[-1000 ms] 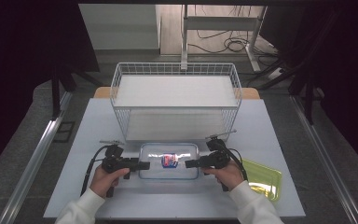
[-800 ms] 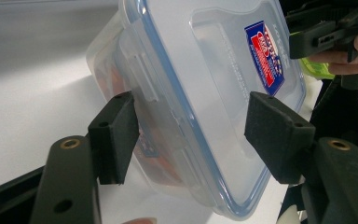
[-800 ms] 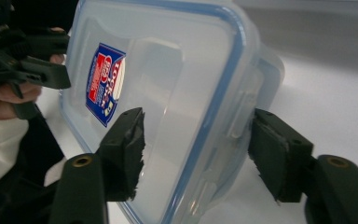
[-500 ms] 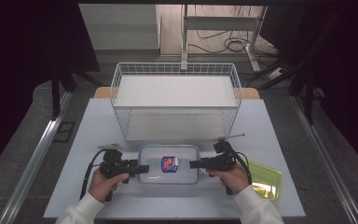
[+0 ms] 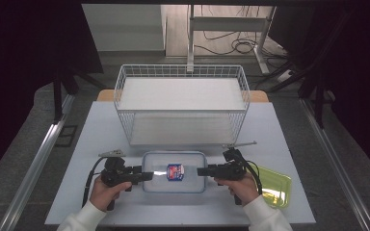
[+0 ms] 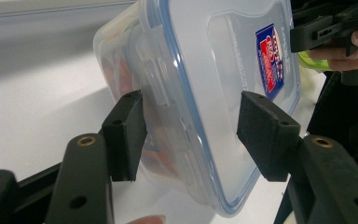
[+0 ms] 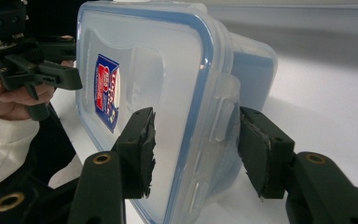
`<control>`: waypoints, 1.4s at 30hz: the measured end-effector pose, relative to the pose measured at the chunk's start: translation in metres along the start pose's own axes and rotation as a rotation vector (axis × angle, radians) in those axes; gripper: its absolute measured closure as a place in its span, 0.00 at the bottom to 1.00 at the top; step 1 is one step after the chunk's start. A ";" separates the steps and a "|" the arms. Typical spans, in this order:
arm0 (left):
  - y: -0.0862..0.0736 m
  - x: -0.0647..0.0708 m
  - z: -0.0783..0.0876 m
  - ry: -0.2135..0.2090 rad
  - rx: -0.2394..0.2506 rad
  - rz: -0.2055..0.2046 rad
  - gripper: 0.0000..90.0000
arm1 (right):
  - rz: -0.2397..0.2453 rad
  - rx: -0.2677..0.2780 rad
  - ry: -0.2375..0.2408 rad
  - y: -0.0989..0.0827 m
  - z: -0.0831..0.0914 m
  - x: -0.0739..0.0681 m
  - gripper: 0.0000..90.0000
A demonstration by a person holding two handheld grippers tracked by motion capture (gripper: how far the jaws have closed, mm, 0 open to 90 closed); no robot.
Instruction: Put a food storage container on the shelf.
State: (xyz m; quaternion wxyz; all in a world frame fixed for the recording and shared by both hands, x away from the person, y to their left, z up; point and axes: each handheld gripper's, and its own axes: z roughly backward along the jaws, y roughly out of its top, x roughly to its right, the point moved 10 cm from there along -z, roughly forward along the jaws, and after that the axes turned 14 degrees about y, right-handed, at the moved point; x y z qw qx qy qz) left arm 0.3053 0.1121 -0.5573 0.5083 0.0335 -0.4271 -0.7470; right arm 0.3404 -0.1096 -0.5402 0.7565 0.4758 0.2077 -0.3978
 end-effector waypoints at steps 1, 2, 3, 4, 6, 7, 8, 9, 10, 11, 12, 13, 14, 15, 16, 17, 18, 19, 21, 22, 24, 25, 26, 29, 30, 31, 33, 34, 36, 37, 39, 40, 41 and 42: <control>0.000 0.000 0.000 0.002 0.002 -0.001 0.48 | 0.006 0.006 -0.004 0.000 0.000 -0.001 0.53; 0.000 0.000 0.000 0.002 0.003 0.002 0.49 | 0.010 0.013 -0.005 -0.001 0.000 -0.001 0.54; 0.000 0.000 0.000 0.001 0.004 0.007 0.49 | 0.007 0.023 -0.004 -0.002 0.000 -0.001 0.54; 0.000 0.001 0.001 0.000 0.006 0.012 0.49 | 0.005 0.030 -0.003 -0.002 0.000 -0.002 0.54; 0.000 0.001 0.001 -0.001 0.011 0.020 0.50 | 0.009 0.039 -0.004 -0.002 0.001 -0.002 0.54; 0.000 0.001 0.002 -0.006 0.014 0.023 0.51 | 0.014 0.041 -0.005 -0.002 0.001 -0.003 0.54; -0.001 0.001 0.003 -0.009 0.016 0.022 0.51 | 0.017 0.042 -0.006 -0.003 0.001 -0.003 0.54; -0.001 0.002 0.003 -0.007 0.016 0.016 0.52 | 0.018 0.048 -0.006 -0.004 0.002 -0.005 0.55; -0.001 0.002 0.004 -0.006 0.017 0.010 0.52 | 0.018 0.048 -0.006 -0.004 0.002 -0.005 0.55; -0.002 0.003 0.004 -0.003 0.018 0.007 0.52 | 0.020 0.049 -0.004 -0.004 0.002 -0.005 0.55; -0.002 0.003 0.005 0.005 0.019 0.005 0.52 | 0.017 0.054 -0.001 -0.005 0.002 -0.006 0.55; -0.003 0.004 0.005 0.007 0.022 0.004 0.52 | 0.018 0.058 -0.002 -0.005 0.002 -0.006 0.55; -0.003 0.004 0.006 0.010 0.023 0.001 0.52 | 0.018 0.061 -0.001 -0.005 0.003 -0.006 0.55; -0.003 0.004 0.006 0.014 0.024 0.001 0.52 | 0.014 0.066 0.003 -0.005 0.003 -0.007 0.55; -0.003 0.004 0.006 0.014 0.024 0.001 0.52 | 0.014 0.066 0.003 -0.005 0.003 -0.007 0.55; -0.003 0.005 0.006 0.017 0.023 -0.002 0.52 | 0.012 0.070 0.004 -0.005 0.003 -0.007 0.56; -0.004 0.005 0.007 0.019 0.024 -0.004 0.52 | 0.016 0.075 0.001 -0.005 0.003 -0.008 0.56; -0.004 0.005 0.008 0.021 0.022 -0.006 0.52 | 0.020 0.076 0.001 -0.005 0.003 -0.009 0.56; -0.004 0.005 0.008 0.022 0.022 -0.007 0.53 | 0.023 0.078 0.001 -0.005 0.004 -0.011 0.56; -0.004 0.006 0.008 0.029 0.025 -0.012 0.53 | 0.027 0.082 0.001 -0.004 0.004 -0.012 0.56; -0.004 0.007 0.008 0.031 0.027 -0.013 0.53 | 0.043 0.086 -0.007 -0.003 0.006 -0.013 0.56; -0.003 0.007 0.008 0.030 0.028 -0.015 0.53 | 0.049 0.089 -0.009 -0.003 0.006 -0.014 0.56; -0.003 0.008 0.009 0.029 0.031 -0.015 0.53 | 0.056 0.089 -0.010 -0.002 0.007 -0.015 0.56; 0.000 0.010 0.011 0.030 0.041 -0.018 0.53 | 0.062 0.100 -0.004 0.000 0.010 -0.018 0.56; 0.002 0.011 0.013 0.028 0.048 -0.020 0.53 | 0.065 0.103 -0.003 0.000 0.011 -0.018 0.56; 0.002 0.011 0.013 0.028 0.048 -0.020 0.54 | 0.065 0.103 -0.003 0.000 0.011 -0.018 0.56; 0.005 0.012 0.015 0.027 0.055 -0.028 0.54 | 0.079 0.110 -0.004 0.002 0.013 -0.021 0.56; 0.006 0.012 0.015 0.027 0.057 -0.028 0.54 | 0.084 0.110 -0.005 0.004 0.014 -0.022 0.56; 0.008 0.014 0.016 0.028 0.061 -0.033 0.54 | 0.105 0.114 -0.012 0.007 0.016 -0.025 0.56; 0.010 0.014 0.016 0.031 0.063 -0.035 0.54 | 0.105 0.114 -0.012 0.007 0.016 -0.025 0.56; 0.015 0.016 0.017 0.033 0.071 -0.040 0.54 | 0.112 0.122 -0.013 0.010 0.019 -0.026 0.56; 0.016 0.017 0.017 0.034 0.073 -0.046 0.54 | 0.125 0.128 -0.015 0.014 0.022 -0.027 0.56; 0.018 0.018 0.018 0.033 0.076 -0.048 0.54 | 0.125 0.128 -0.015 0.014 0.022 -0.027 0.56; 0.022 0.020 0.020 0.032 0.081 -0.054 0.54 | 0.130 0.132 -0.017 0.016 0.025 -0.029 0.56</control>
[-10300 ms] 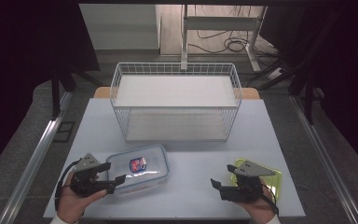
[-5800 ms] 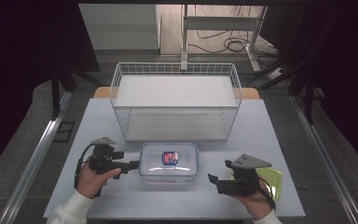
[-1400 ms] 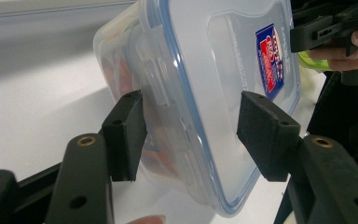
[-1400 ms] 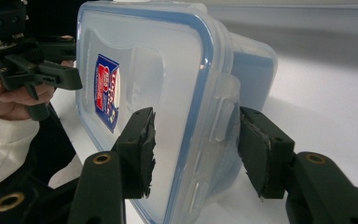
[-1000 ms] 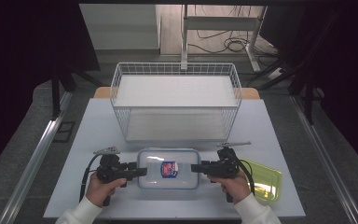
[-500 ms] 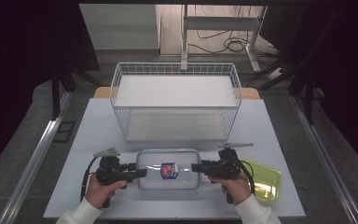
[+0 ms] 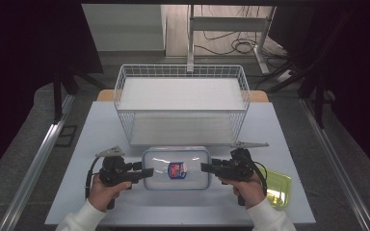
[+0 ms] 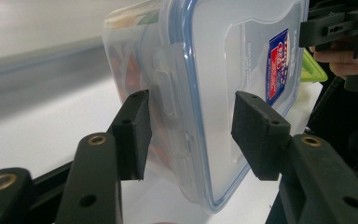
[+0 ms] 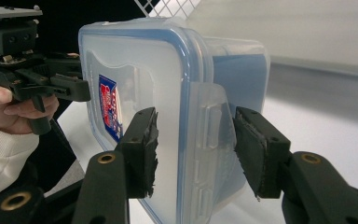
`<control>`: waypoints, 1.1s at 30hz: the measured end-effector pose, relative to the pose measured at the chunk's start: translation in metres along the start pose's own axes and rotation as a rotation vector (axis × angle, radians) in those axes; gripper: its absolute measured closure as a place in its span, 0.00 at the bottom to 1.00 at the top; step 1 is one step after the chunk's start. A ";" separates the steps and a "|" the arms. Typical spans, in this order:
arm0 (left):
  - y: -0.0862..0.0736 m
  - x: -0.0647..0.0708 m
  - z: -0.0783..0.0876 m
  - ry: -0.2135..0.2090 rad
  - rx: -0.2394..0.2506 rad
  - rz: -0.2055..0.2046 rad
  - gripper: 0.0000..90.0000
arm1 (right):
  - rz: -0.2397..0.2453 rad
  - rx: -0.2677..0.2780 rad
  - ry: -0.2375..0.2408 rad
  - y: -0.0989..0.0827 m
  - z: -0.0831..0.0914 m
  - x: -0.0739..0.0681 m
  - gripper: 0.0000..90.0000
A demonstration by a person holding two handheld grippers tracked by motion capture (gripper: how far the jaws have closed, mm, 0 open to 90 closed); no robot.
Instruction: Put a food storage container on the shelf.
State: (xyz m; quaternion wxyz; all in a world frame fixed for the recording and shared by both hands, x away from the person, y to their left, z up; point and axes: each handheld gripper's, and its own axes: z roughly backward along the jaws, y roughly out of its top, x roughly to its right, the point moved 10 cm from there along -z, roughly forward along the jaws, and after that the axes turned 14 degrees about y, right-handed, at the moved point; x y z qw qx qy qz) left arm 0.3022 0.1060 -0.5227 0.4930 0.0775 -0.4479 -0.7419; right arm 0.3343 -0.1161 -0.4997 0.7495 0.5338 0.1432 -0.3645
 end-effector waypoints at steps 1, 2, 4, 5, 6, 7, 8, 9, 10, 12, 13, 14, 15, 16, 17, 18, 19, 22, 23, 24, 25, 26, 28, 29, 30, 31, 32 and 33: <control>0.000 0.000 0.000 0.000 0.000 0.000 0.54 | 0.000 0.000 0.000 0.000 0.000 0.000 0.56; 0.004 0.001 0.002 -0.002 0.007 -0.009 0.54 | 0.008 0.005 -0.004 0.003 0.003 -0.003 0.56; 0.006 0.002 0.003 -0.002 0.012 -0.011 0.54 | 0.012 0.007 -0.006 0.005 0.004 -0.004 0.56; 0.009 0.003 0.004 -0.003 0.016 -0.015 0.54 | 0.018 0.010 -0.007 0.007 0.005 -0.006 0.56; 0.011 0.004 0.005 -0.005 0.020 -0.018 0.54 | 0.022 0.013 -0.009 0.009 0.007 -0.007 0.56; 0.017 0.006 0.008 -0.003 0.028 -0.025 0.54 | 0.033 0.019 -0.012 0.013 0.010 -0.010 0.56; 0.020 0.007 0.010 -0.002 0.032 -0.029 0.54 | 0.038 0.024 -0.013 0.015 0.012 -0.012 0.56; 0.023 0.008 0.011 -0.002 0.037 -0.033 0.54 | 0.042 0.028 -0.013 0.017 0.013 -0.013 0.56; 0.023 0.008 0.011 -0.002 0.037 -0.033 0.54 | 0.042 0.028 -0.013 0.017 0.013 -0.013 0.56; 0.031 0.011 0.016 0.000 0.048 -0.048 0.54 | 0.055 0.040 -0.013 0.024 0.017 -0.019 0.56; 0.034 0.012 0.018 0.001 0.052 -0.052 0.54 | 0.059 0.045 -0.014 0.027 0.018 -0.020 0.56; 0.034 0.012 0.018 0.001 0.052 -0.052 0.54 | 0.059 0.045 -0.014 0.027 0.018 -0.020 0.56; 0.037 0.012 0.019 0.002 0.057 -0.055 0.54 | 0.067 0.047 -0.014 0.029 0.019 -0.022 0.56; 0.043 0.013 0.022 0.002 0.065 -0.062 0.54 | 0.075 0.054 -0.016 0.035 0.021 -0.024 0.56; 0.045 0.013 0.023 0.002 0.069 -0.064 0.54 | 0.080 0.055 -0.018 0.038 0.022 -0.026 0.56; 0.045 0.013 0.023 0.002 0.069 -0.064 0.54 | 0.080 0.055 -0.018 0.038 0.022 -0.026 0.56; 0.048 0.013 0.024 0.002 0.072 -0.061 0.54 | 0.090 0.057 -0.020 0.043 0.024 -0.028 0.56; 0.054 0.013 0.027 0.004 0.079 -0.064 0.54 | 0.097 0.058 -0.022 0.047 0.025 -0.030 0.56; 0.057 0.014 0.028 0.005 0.082 -0.065 0.54 | 0.101 0.059 -0.023 0.050 0.025 -0.031 0.56; 0.062 0.014 0.030 0.005 0.090 -0.071 0.54 | 0.108 0.062 -0.025 0.055 0.027 -0.033 0.56; 0.065 0.014 0.031 0.006 0.093 -0.076 0.54 | 0.111 0.063 -0.024 0.057 0.028 -0.034 0.56; 0.065 0.014 0.031 0.006 0.093 -0.076 0.54 | 0.111 0.063 -0.024 0.057 0.028 -0.034 0.56; 0.073 0.014 0.034 0.007 0.101 -0.078 0.55 | 0.119 0.074 -0.020 0.065 0.029 -0.036 0.56; 0.076 0.014 0.034 0.008 0.101 -0.079 0.55 | 0.122 0.077 -0.020 0.067 0.029 -0.037 0.56; 0.076 0.014 0.034 0.008 0.101 -0.079 0.55 | 0.126 0.076 -0.021 0.069 0.030 -0.037 0.56; 0.080 0.014 0.035 0.008 0.103 -0.085 0.55 | 0.129 0.078 -0.022 0.071 0.031 -0.037 0.56; 0.080 0.014 0.035 0.008 0.103 -0.085 0.54 | 0.129 0.078 -0.022 0.071 0.031 -0.037 0.56; 0.082 0.014 0.035 0.009 0.103 -0.083 0.54 | 0.132 0.079 -0.023 0.074 0.031 -0.038 0.56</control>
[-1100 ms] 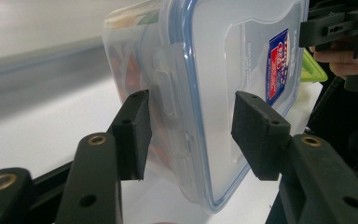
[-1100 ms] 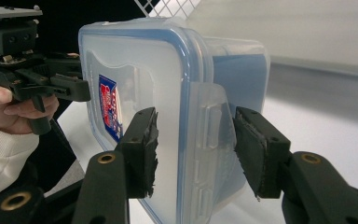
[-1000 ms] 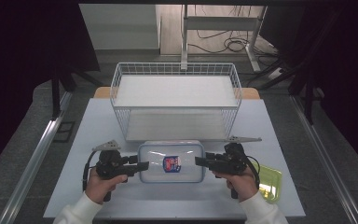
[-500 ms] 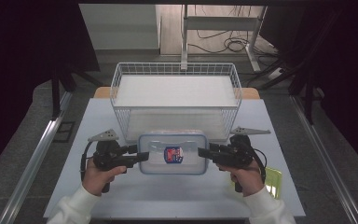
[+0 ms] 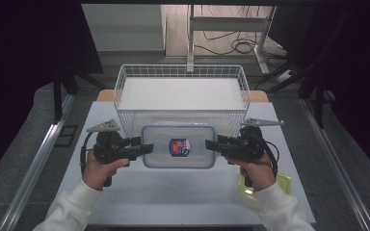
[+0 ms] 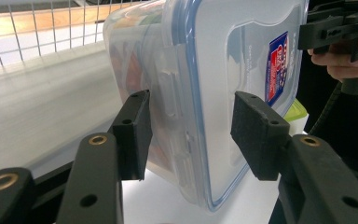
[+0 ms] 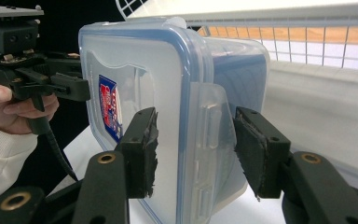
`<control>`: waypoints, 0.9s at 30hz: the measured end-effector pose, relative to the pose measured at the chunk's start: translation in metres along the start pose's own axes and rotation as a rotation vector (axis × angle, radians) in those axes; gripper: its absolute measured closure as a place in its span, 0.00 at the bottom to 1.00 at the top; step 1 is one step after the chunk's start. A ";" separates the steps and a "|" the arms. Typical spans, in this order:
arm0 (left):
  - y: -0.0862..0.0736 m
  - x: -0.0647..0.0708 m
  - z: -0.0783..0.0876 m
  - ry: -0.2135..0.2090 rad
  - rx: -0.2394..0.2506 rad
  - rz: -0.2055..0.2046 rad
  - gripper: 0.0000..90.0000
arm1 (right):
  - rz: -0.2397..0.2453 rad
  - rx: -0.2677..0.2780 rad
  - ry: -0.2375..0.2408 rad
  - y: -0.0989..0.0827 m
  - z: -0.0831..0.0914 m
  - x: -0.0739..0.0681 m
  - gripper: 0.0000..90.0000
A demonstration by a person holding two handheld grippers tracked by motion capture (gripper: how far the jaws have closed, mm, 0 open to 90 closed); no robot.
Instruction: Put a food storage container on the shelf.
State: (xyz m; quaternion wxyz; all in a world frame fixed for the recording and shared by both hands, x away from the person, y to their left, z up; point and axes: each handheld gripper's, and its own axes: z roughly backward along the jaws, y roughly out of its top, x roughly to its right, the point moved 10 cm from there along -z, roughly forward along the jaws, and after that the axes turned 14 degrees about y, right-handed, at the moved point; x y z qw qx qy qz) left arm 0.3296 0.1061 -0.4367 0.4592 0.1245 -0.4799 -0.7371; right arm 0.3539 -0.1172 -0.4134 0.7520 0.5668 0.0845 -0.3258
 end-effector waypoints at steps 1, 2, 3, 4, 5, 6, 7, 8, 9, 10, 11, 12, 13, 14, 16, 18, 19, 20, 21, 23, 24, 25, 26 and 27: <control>0.002 0.000 0.000 -0.001 0.002 0.000 0.55 | 0.005 0.000 -0.002 0.004 0.001 -0.001 0.56; 0.004 0.000 0.001 0.001 0.001 0.001 0.55 | 0.008 0.003 -0.001 0.006 0.001 -0.001 0.56; 0.009 0.001 0.003 0.001 0.006 -0.002 0.55 | 0.008 0.006 0.000 0.008 0.002 -0.001 0.56; 0.009 0.001 0.003 0.001 0.006 -0.002 0.55 | 0.011 0.009 0.001 0.010 0.003 -0.002 0.56; 0.011 0.001 0.003 0.001 0.008 -0.009 0.55 | 0.011 0.009 0.001 0.010 0.003 -0.002 0.56; 0.013 0.001 0.004 0.003 0.010 -0.013 0.55 | 0.018 0.014 0.001 0.013 0.004 -0.003 0.56; 0.015 0.001 0.005 0.004 0.011 -0.016 0.55 | 0.018 0.014 0.001 0.013 0.004 -0.003 0.56; 0.017 0.001 0.006 0.004 0.014 -0.023 0.55 | 0.021 0.016 0.002 0.015 0.005 -0.004 0.56; 0.019 0.001 0.006 0.005 0.016 -0.025 0.55 | 0.025 0.020 0.001 0.017 0.005 -0.004 0.56; 0.020 0.001 0.006 0.006 0.018 -0.025 0.55 | 0.026 0.021 0.001 0.019 0.006 -0.005 0.56; 0.022 0.001 0.007 0.005 0.020 -0.025 0.55 | 0.030 0.022 0.001 0.020 0.006 -0.005 0.56; 0.024 0.001 0.007 0.007 0.021 -0.025 0.55 | 0.033 0.024 -0.001 0.024 0.007 -0.006 0.56; 0.028 0.002 0.009 0.007 0.026 -0.024 0.55 | 0.037 0.025 -0.003 0.026 0.007 -0.007 0.56; 0.028 0.002 0.009 0.007 0.026 -0.024 0.55 | 0.040 0.026 -0.004 0.028 0.007 -0.008 0.56; 0.034 0.002 0.012 0.006 0.034 -0.034 0.55 | 0.043 0.028 -0.006 0.032 0.009 -0.010 0.56; 0.037 0.002 0.012 0.006 0.035 -0.036 0.55 | 0.048 0.028 -0.008 0.034 0.009 -0.011 0.56; 0.040 0.002 0.014 0.006 0.038 -0.039 0.55 | 0.055 0.026 -0.012 0.038 0.010 -0.013 0.56; 0.042 0.002 0.014 0.007 0.040 -0.040 0.55 | 0.058 0.027 -0.013 0.041 0.011 -0.013 0.56; 0.044 0.002 0.014 0.007 0.039 -0.041 0.55 | 0.063 0.028 -0.014 0.043 0.012 -0.014 0.56; 0.048 0.001 0.014 0.010 0.041 -0.043 0.55 | 0.066 0.027 -0.016 0.047 0.012 -0.014 0.56; 0.050 0.001 0.015 0.012 0.042 -0.041 0.55 | 0.066 0.028 -0.017 0.050 0.012 -0.014 0.56; 0.050 0.001 0.015 0.012 0.042 -0.041 0.55 | 0.066 0.028 -0.017 0.050 0.012 -0.014 0.56; 0.053 0.001 0.015 0.013 0.043 -0.042 0.55 | 0.067 0.029 -0.014 0.052 0.012 -0.014 0.56; 0.057 0.000 0.014 0.016 0.042 -0.044 0.55 | 0.067 0.034 -0.011 0.056 0.012 -0.012 0.56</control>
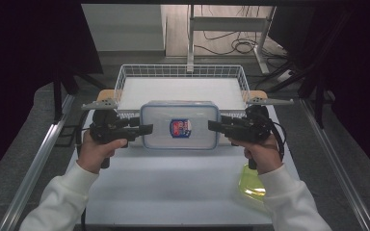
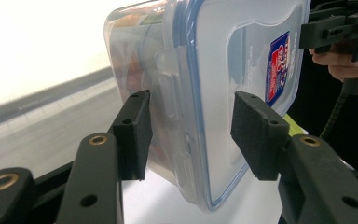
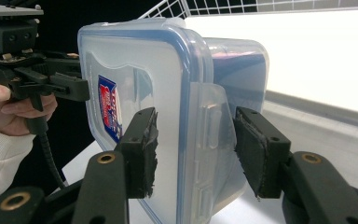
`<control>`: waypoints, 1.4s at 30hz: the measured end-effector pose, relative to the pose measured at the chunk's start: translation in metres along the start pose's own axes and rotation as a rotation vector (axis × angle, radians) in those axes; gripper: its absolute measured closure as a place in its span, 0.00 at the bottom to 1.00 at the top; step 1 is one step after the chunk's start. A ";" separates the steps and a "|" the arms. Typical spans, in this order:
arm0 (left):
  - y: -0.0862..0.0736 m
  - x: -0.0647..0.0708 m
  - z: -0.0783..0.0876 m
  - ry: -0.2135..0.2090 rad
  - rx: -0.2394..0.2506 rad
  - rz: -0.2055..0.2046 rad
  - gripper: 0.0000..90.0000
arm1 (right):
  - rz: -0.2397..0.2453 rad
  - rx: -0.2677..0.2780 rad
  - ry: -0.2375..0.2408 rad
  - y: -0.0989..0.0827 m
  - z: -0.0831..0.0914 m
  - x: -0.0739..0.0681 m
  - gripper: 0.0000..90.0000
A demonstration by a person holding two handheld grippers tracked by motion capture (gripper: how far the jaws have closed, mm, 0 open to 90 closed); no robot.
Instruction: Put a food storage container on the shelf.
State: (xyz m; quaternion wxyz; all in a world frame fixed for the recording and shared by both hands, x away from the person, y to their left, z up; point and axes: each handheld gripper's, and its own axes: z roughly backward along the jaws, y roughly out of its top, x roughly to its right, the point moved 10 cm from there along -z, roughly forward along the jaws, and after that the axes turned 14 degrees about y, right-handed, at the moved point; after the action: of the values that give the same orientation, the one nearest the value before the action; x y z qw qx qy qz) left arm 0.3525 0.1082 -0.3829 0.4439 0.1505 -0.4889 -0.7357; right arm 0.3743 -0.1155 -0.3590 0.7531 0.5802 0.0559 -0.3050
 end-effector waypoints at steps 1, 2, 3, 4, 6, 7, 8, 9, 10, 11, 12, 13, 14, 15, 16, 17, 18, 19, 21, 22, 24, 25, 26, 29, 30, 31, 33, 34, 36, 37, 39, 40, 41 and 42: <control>0.002 -0.001 0.000 0.001 0.000 -0.003 0.55 | -0.002 0.001 0.001 0.002 0.000 0.001 0.56; 0.002 -0.001 0.000 0.001 0.000 -0.003 0.55 | -0.002 0.001 0.001 0.002 0.000 0.001 0.56; 0.007 -0.002 -0.001 0.004 0.000 -0.004 0.55 | -0.002 0.006 0.002 0.006 0.000 0.002 0.56; 0.007 -0.002 -0.001 0.004 0.000 -0.004 0.55 | -0.002 0.006 0.002 0.006 0.000 0.002 0.56; 0.015 -0.005 -0.002 0.008 0.002 -0.008 0.55 | -0.001 0.013 0.006 0.012 -0.001 0.005 0.56; 0.018 -0.006 -0.002 0.007 0.003 -0.011 0.55 | 0.000 0.015 0.007 0.015 -0.001 0.006 0.56; 0.018 -0.006 -0.002 0.007 0.003 -0.011 0.55 | 0.000 0.015 0.007 0.015 -0.001 0.006 0.56; 0.020 -0.007 -0.003 0.008 0.003 -0.010 0.55 | -0.003 0.019 0.009 0.017 -0.001 0.007 0.56; 0.024 -0.009 -0.004 0.008 0.003 -0.010 0.55 | -0.003 0.019 0.010 0.020 -0.002 0.009 0.56; 0.028 -0.013 -0.006 0.005 0.000 -0.010 0.55 | -0.008 0.024 0.012 0.026 -0.004 0.013 0.56; 0.031 -0.014 -0.007 0.006 -0.001 -0.010 0.55 | -0.010 0.023 0.012 0.028 -0.005 0.014 0.56; 0.033 -0.016 -0.008 0.009 -0.001 -0.010 0.55 | -0.011 0.025 0.011 0.030 -0.005 0.016 0.56; 0.033 -0.016 -0.008 0.009 -0.001 -0.010 0.55 | -0.013 0.030 0.011 0.033 -0.006 0.018 0.56; 0.039 -0.019 -0.009 0.014 0.001 -0.010 0.55 | -0.014 0.033 0.014 0.036 -0.007 0.020 0.56; 0.039 -0.019 -0.009 0.014 0.001 -0.010 0.55 | -0.014 0.033 0.014 0.036 -0.007 0.020 0.56; 0.042 -0.020 -0.010 0.016 0.004 -0.012 0.55 | -0.016 0.037 0.017 0.039 -0.008 0.021 0.56; 0.044 -0.021 -0.010 0.017 0.006 -0.015 0.55 | -0.018 0.041 0.020 0.042 -0.009 0.024 0.55; 0.047 -0.023 -0.010 0.020 0.005 -0.007 0.55 | -0.020 0.046 0.023 0.044 -0.010 0.025 0.55; 0.050 -0.026 -0.012 0.020 0.003 -0.009 0.55 | -0.026 0.052 0.027 0.048 -0.011 0.028 0.55; 0.051 -0.027 -0.013 0.020 -0.002 -0.008 0.55 | -0.025 0.054 0.028 0.050 -0.012 0.030 0.55; 0.053 -0.030 -0.016 0.022 -0.007 -0.003 0.55 | -0.028 0.053 0.028 0.053 -0.014 0.035 0.55; 0.055 -0.032 -0.019 0.023 -0.010 -0.001 0.55 | -0.031 0.053 0.030 0.054 -0.016 0.039 0.55; 0.056 -0.033 -0.021 0.025 -0.013 0.000 0.55 | -0.036 0.053 0.033 0.055 -0.016 0.041 0.55; 0.059 -0.036 -0.026 0.030 -0.018 0.002 0.55 | -0.049 0.060 0.038 0.058 -0.019 0.049 0.55; 0.059 -0.036 -0.026 0.030 -0.018 0.002 0.55 | -0.049 0.060 0.038 0.058 -0.019 0.049 0.55; 0.062 -0.038 -0.028 0.032 -0.017 0.005 0.55 | -0.067 0.065 0.044 0.060 -0.020 0.053 0.55; 0.065 -0.041 -0.031 0.032 -0.019 0.005 0.55 | -0.075 0.069 0.048 0.063 -0.020 0.057 0.55; 0.065 -0.041 -0.031 0.032 -0.019 0.005 0.55 | -0.075 0.069 0.048 0.063 -0.020 0.057 0.55; 0.068 -0.043 -0.035 0.022 -0.021 0.022 0.55 | -0.081 0.074 0.049 0.067 -0.022 0.062 0.55; 0.070 -0.044 -0.035 0.020 -0.017 0.020 0.55 | -0.088 0.081 0.051 0.069 -0.022 0.064 0.55; 0.073 -0.046 -0.038 0.027 -0.023 0.015 0.55 | -0.088 0.085 0.047 0.074 -0.022 0.067 0.55; 0.074 -0.047 -0.039 0.024 -0.025 0.020 0.55 | -0.091 0.085 0.045 0.075 -0.023 0.068 0.55; 0.075 -0.048 -0.040 0.023 -0.029 0.023 0.55 | -0.095 0.085 0.044 0.077 -0.023 0.069 0.55; 0.076 -0.049 -0.041 0.021 -0.029 0.027 0.55 | -0.104 0.084 0.044 0.078 -0.024 0.070 0.55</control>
State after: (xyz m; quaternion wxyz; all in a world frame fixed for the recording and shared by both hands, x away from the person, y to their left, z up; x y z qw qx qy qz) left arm 0.4456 0.1136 -0.3480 0.4611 0.1453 -0.4753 -0.7351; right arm 0.4780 -0.1109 -0.3321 0.7098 0.6143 0.0895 -0.3330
